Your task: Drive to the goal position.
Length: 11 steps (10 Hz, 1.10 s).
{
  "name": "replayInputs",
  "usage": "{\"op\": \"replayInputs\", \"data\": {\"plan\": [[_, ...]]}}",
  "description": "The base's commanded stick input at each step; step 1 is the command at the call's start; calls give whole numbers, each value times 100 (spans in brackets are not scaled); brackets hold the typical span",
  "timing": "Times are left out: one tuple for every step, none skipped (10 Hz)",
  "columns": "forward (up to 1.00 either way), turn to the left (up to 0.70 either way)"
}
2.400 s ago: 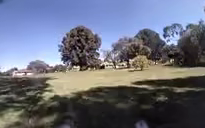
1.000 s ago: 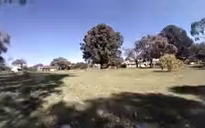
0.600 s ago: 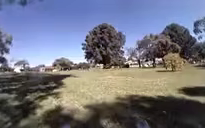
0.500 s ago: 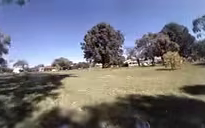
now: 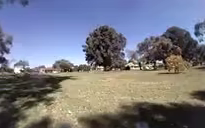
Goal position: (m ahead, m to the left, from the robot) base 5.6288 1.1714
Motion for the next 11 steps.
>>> {"op": "replayInputs", "data": {"plan": [[70, 0], [70, 0], [70, 0], [70, 0], [70, 27], [70, 27], [70, 0], [70, 0], [70, 0], [70, 0], [70, 0]]}}
